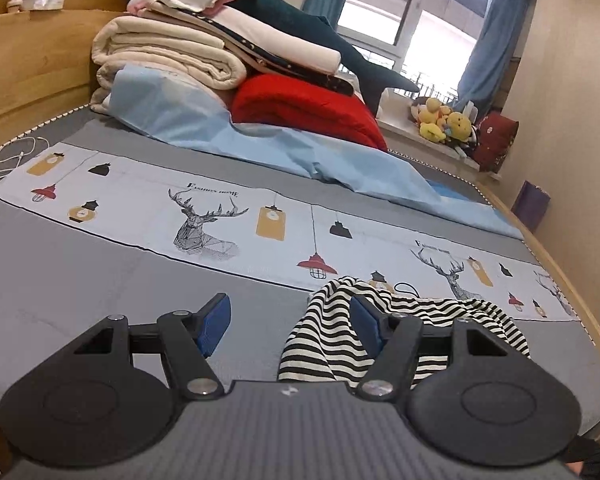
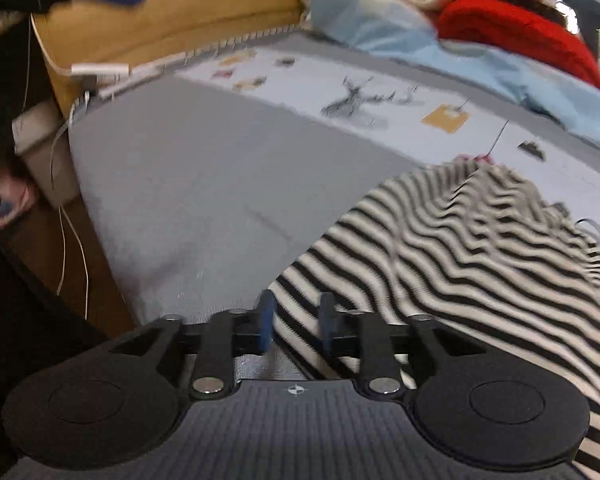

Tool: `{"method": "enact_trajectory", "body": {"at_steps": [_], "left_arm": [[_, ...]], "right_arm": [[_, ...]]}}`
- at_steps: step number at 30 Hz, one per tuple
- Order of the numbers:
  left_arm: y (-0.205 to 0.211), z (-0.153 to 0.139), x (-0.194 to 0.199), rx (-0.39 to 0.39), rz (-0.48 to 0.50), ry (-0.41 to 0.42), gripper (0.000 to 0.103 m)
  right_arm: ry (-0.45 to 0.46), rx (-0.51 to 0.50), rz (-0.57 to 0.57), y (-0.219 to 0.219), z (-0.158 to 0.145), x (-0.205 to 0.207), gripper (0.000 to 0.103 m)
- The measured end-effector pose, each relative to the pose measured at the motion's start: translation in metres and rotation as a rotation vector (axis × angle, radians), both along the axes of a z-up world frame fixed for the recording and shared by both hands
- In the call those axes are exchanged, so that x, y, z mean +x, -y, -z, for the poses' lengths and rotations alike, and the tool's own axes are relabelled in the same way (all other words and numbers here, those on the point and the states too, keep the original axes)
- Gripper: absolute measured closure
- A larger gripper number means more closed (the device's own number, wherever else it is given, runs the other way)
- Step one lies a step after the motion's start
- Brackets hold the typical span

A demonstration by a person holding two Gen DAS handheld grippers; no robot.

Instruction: Fold small clothes

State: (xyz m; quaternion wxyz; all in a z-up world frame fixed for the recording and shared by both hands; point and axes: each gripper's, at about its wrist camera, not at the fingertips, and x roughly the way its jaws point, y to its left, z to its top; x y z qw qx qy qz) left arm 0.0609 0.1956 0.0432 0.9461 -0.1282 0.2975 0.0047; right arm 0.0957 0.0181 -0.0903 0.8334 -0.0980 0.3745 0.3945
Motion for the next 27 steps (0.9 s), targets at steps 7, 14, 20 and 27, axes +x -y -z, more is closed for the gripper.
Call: {"method": "enact_trajectory", "body": {"at_steps": [7, 14, 20, 27], "left_arm": [[-0.01, 0.003, 0.004, -0.016, -0.013, -0.012, 0.032], [-0.012, 0.005, 0.009, -0.031, -0.015, -0.029, 0.032], [-0.008, 0.009, 0.018, -0.032, 0.007, -0.063, 0.032], [0.021, 0.028, 0.062, -0.087, 0.121, -0.186, 0.026]], "right_arm": [[-0.021, -0.105, -0.043, -0.032, 0.029, 0.004, 0.049], [0.031, -0.137, -0.054, -0.036, 0.03, 0.003, 0.086], [-0.017, -0.042, 0.027, -0.012, 0.011, 0.014, 0.096], [-0.007, 0.203, 0.148, 0.053, -0.042, 0.015, 0.096]]}}
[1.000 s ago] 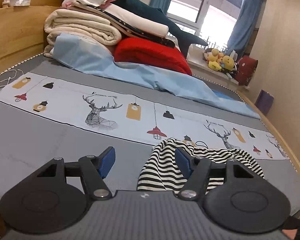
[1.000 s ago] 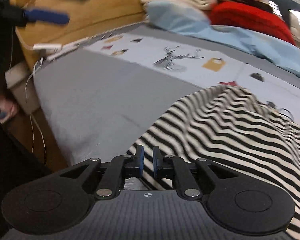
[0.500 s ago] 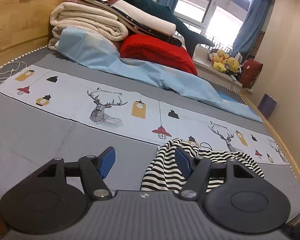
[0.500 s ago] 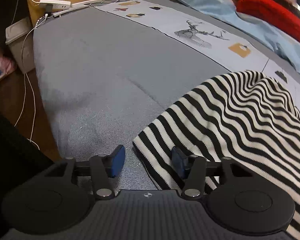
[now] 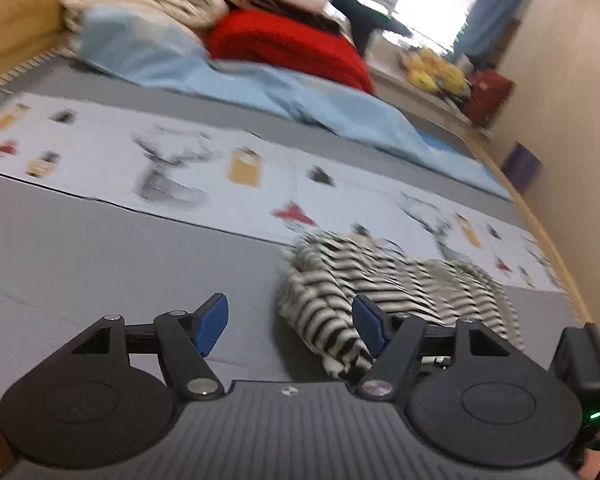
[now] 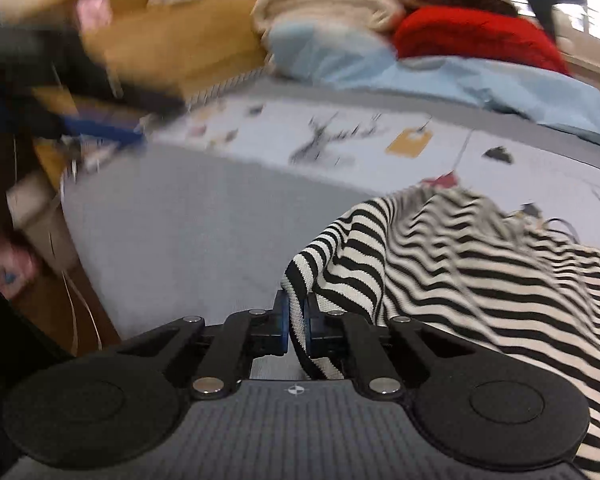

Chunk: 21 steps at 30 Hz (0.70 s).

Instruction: Fold small clothes

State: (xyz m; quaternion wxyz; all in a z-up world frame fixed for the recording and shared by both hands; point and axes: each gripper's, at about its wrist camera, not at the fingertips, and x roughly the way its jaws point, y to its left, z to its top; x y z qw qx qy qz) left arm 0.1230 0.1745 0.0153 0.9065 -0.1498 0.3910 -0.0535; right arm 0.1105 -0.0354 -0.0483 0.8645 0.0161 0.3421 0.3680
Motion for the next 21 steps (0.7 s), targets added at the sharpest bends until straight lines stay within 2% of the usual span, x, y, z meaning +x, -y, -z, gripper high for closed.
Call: {"method": "enact_trajectory", "body": {"at_steps": [2, 4, 6, 7, 9, 11, 14, 16, 18, 19, 21], "left_arm": [[0.01, 0.014, 0.02, -0.082, 0.045, -0.052, 0.017], [0.014, 0.033, 0.039, -0.207, 0.063, -0.121, 0.017], [0.01, 0.062, 0.055, -0.397, -0.014, -0.163, 0.014], [0.011, 0.079, 0.064, -0.454, -0.066, -0.221, 0.013], [0.021, 0.094, 0.082, -0.433, -0.08, -0.298, 0.013], [0.033, 0.098, 0.094, -0.393, -0.058, -0.297, 0.013], [0.052, 0.11, 0.112, -0.388, 0.002, -0.351, 0.013], [0.061, 0.115, 0.119, -0.334, 0.002, -0.36, 0.013], [0.066, 0.121, 0.125, -0.321, 0.006, -0.367, 0.014], [0.067, 0.124, 0.128, -0.321, 0.003, -0.373, 0.018], [0.069, 0.128, 0.132, -0.309, -0.004, -0.371, 0.034]], "right_arm": [[0.002, 0.045, 0.021, 0.018, -0.009, 0.001, 0.096], [0.003, 0.075, 0.039, 0.034, -0.014, 0.002, 0.096], [0.001, 0.09, 0.052, 0.048, -0.017, 0.001, 0.096], [0.0, 0.096, 0.056, 0.054, -0.017, 0.0, 0.096], [0.003, 0.101, 0.057, 0.064, -0.018, -0.002, 0.096], [0.007, 0.101, 0.054, 0.07, -0.019, -0.002, 0.096], [0.012, 0.101, 0.047, 0.077, -0.02, -0.003, 0.096], [0.016, 0.106, 0.041, 0.082, -0.022, -0.004, 0.096], [0.016, 0.113, 0.035, 0.087, -0.024, -0.005, 0.096], [0.016, 0.115, 0.032, 0.089, -0.024, -0.007, 0.096], [0.012, 0.115, 0.024, 0.09, -0.024, -0.007, 0.096]]}}
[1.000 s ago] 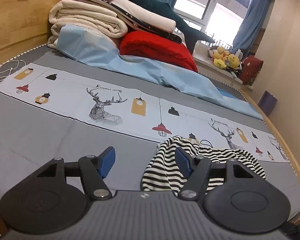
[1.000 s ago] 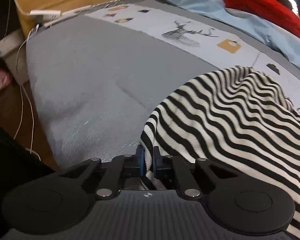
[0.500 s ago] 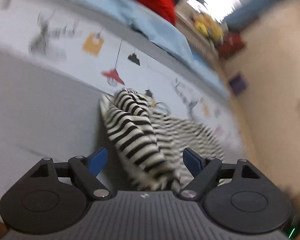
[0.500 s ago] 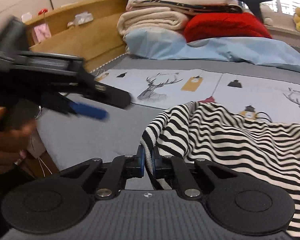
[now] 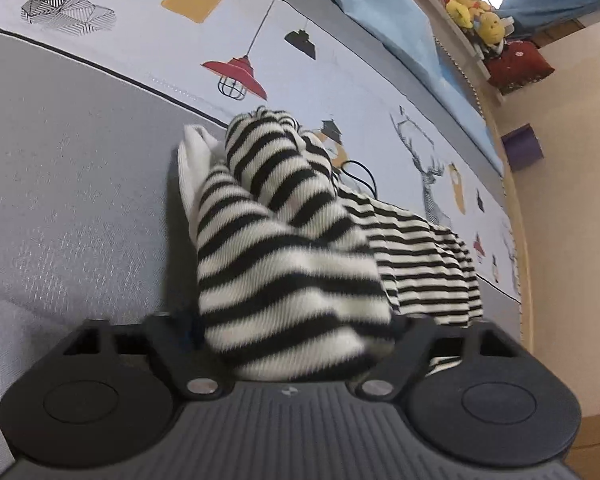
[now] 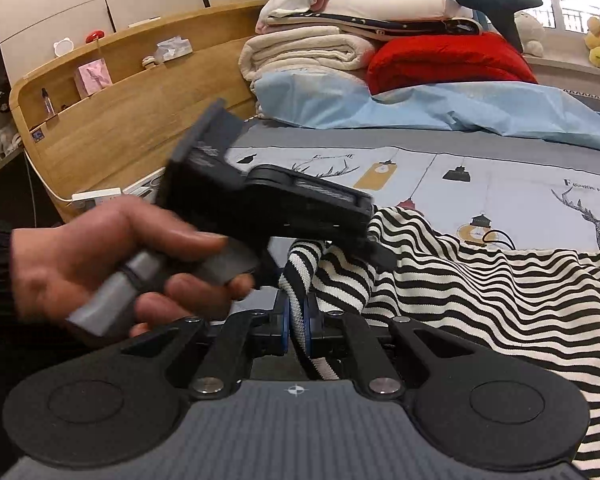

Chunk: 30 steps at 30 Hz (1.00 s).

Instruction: Fold small clothes

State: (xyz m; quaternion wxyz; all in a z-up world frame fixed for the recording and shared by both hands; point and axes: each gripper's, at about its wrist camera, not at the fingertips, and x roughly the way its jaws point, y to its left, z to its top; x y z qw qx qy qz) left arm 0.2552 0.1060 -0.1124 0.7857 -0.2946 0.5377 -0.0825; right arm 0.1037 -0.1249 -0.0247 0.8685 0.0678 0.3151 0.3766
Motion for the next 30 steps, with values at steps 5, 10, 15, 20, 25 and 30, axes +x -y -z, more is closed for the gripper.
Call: {"method": "enact_trajectory", "body": {"at_steps": [5, 10, 15, 20, 25, 30], "left_arm": [[-0.006, -0.003, -0.001, 0.068, 0.039, 0.031, 0.091], [-0.059, -0.03, -0.024, -0.026, -0.064, 0.171, 0.094], [-0.085, -0.045, -0.042, -0.01, -0.105, 0.238, 0.094], [-0.072, -0.047, -0.033, -0.007, -0.097, 0.232, 0.094], [-0.015, -0.062, -0.017, -0.024, -0.042, 0.281, 0.094], [0.067, -0.088, -0.006, -0.048, 0.019, 0.375, 0.094]], "right_arm": [[-0.012, 0.0, -0.032, -0.01, 0.003, 0.0, 0.096], [-0.028, 0.091, -0.122, -0.039, 0.003, 0.001, 0.096], [-0.091, 0.319, -0.141, -0.048, 0.001, 0.011, 0.096], [-0.122, 0.302, -0.121, -0.043, 0.006, 0.018, 0.096], [-0.117, 0.319, -0.032, 0.003, 0.002, 0.016, 0.096], [-0.09, 0.375, 0.124, 0.079, -0.004, 0.013, 0.096]]}}
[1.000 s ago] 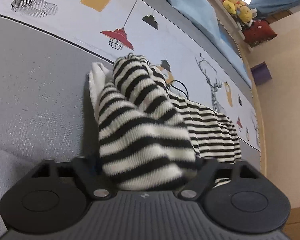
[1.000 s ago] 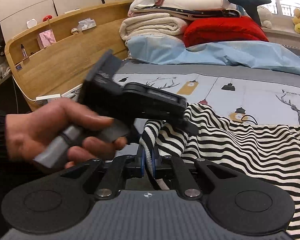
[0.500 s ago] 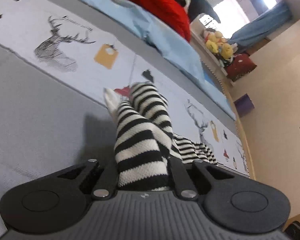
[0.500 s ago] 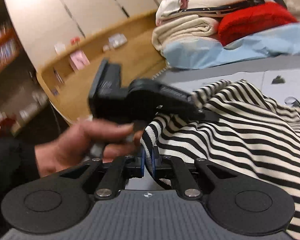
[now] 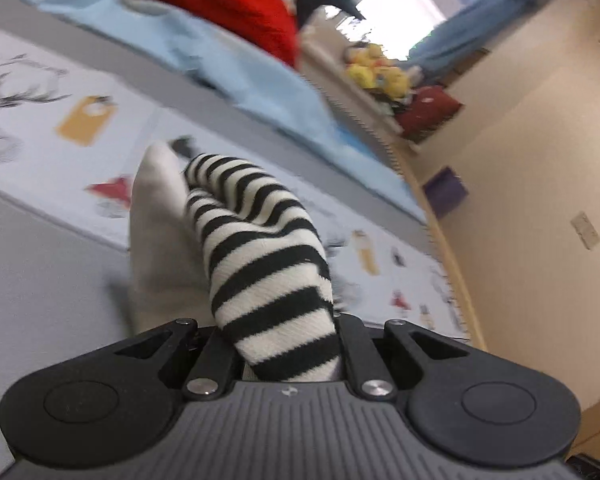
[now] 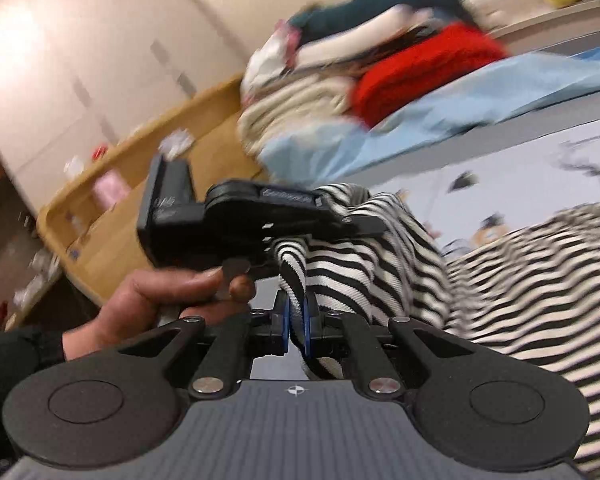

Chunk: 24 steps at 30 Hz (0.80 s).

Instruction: Fold small clothes

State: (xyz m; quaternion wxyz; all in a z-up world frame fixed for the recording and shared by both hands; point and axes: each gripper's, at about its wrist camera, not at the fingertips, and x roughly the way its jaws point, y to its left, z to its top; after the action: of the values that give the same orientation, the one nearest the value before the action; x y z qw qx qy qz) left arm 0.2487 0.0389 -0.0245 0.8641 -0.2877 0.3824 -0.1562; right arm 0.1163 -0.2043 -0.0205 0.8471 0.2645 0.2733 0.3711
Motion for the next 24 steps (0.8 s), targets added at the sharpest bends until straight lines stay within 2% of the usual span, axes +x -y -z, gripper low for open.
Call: {"method": "enact_trajectory", "body": {"at_steps": [3, 4, 5, 6, 9, 10, 12, 14, 15, 17, 19, 20, 21, 23, 24], "left_arm": [[0.049, -0.013, -0.002, -0.032, 0.066, 0.081, 0.087], [0.062, -0.016, -0.003, -0.064, 0.103, 0.102, 0.075], [0.074, -0.018, -0.005, -0.102, 0.147, 0.112, 0.058], [0.084, -0.019, -0.007, -0.132, 0.195, 0.121, 0.054], [0.09, -0.024, -0.014, -0.086, 0.182, 0.158, 0.053], [0.088, -0.022, -0.013, -0.081, 0.171, 0.139, 0.053], [0.082, -0.012, -0.008, -0.054, 0.158, 0.069, 0.053], [0.082, -0.001, -0.003, 0.007, 0.18, -0.013, 0.055], [0.08, 0.004, 0.0, 0.044, 0.197, -0.038, 0.055], [0.083, 0.009, -0.001, 0.109, 0.244, -0.059, 0.055], [0.088, 0.014, -0.003, 0.157, 0.289, -0.071, 0.055], [0.091, 0.016, -0.002, 0.171, 0.312, -0.074, 0.055], [0.093, 0.018, -0.004, 0.177, 0.33, -0.077, 0.055], [0.096, 0.022, -0.012, 0.194, 0.366, -0.088, 0.055], [0.1, 0.024, -0.013, 0.202, 0.386, -0.092, 0.055]], "right_arm": [[0.001, 0.031, 0.134, 0.052, -0.003, -0.009, 0.097], [-0.002, 0.049, 0.186, 0.072, -0.003, -0.013, 0.097], [-0.006, 0.067, 0.238, 0.09, -0.003, -0.017, 0.097], [-0.015, 0.082, 0.296, 0.11, -0.002, -0.021, 0.097], [-0.114, 0.058, 0.469, 0.158, 0.014, -0.024, 0.098], [-0.164, 0.021, 0.523, 0.168, 0.022, -0.022, 0.098], [-0.33, -0.085, 0.592, 0.183, 0.045, -0.01, 0.097], [-0.493, -0.229, 0.593, 0.186, 0.07, 0.003, 0.096], [-0.557, -0.271, 0.598, 0.186, 0.08, 0.008, 0.093], [-0.597, -0.254, 0.64, 0.192, 0.088, 0.008, 0.092], [-0.57, -0.219, 0.667, 0.198, 0.084, 0.01, 0.09], [-0.549, -0.215, 0.661, 0.199, 0.081, 0.014, 0.076], [-0.538, -0.217, 0.651, 0.202, 0.082, 0.018, 0.054], [-0.527, -0.23, 0.61, 0.201, 0.084, 0.027, 0.041], [-0.537, -0.231, 0.577, 0.202, 0.089, 0.033, 0.042]]}}
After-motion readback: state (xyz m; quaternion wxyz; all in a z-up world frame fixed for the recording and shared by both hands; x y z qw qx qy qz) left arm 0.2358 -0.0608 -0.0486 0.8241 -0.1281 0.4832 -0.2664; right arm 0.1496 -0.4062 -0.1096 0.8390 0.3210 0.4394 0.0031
